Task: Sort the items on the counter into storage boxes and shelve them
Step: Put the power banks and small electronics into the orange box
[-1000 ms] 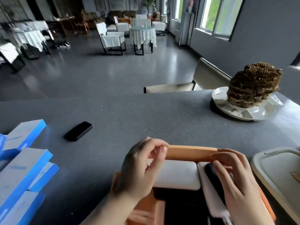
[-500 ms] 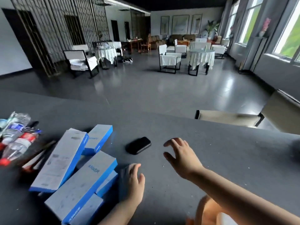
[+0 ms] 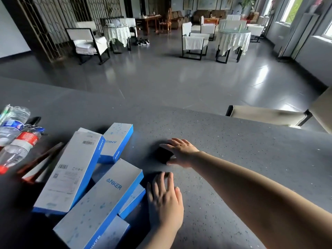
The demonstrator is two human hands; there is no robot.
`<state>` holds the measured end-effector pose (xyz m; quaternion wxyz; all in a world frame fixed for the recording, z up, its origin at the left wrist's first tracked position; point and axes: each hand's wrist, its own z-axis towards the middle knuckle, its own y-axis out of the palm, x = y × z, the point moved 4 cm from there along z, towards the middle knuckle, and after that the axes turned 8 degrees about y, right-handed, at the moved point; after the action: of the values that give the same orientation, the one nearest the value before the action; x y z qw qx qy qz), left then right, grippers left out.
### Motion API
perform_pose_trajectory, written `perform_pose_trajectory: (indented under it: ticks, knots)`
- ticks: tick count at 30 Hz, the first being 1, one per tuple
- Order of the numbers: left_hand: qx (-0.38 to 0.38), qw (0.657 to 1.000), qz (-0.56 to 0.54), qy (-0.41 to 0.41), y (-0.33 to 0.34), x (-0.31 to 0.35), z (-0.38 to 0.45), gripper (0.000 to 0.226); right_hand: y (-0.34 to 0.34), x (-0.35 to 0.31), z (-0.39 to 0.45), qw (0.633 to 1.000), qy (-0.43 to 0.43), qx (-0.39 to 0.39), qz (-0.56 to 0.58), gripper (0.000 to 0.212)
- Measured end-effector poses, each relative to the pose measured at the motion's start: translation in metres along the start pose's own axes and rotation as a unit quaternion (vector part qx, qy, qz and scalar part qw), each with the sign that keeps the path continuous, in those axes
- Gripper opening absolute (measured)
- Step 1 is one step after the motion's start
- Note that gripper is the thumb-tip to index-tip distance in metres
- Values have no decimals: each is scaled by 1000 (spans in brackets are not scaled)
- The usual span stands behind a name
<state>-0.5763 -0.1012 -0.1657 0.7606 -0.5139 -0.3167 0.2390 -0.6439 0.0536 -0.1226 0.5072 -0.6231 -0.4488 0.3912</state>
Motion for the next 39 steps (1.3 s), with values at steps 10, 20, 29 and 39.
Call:
perform_pose_trajectory:
  ticks: [10, 20, 29, 39]
  knots:
    - [-14, 997, -71, -14, 0, -3, -1, 41, -55, 54, -128, 933, 227, 147, 236, 61]
    - [-26, 865, -484, 130, -112, 139, -61, 32, -79, 100, -408, 816, 322, 307, 369, 40]
    - [-140, 916, -128, 353, -117, 199, -115, 54, -6, 41, -490, 954, 215, 126, 167, 66]
    - [-173, 895, 33, 411, -105, 204, -122, 60, 4, 43, -492, 939, 248, 101, 216, 65]
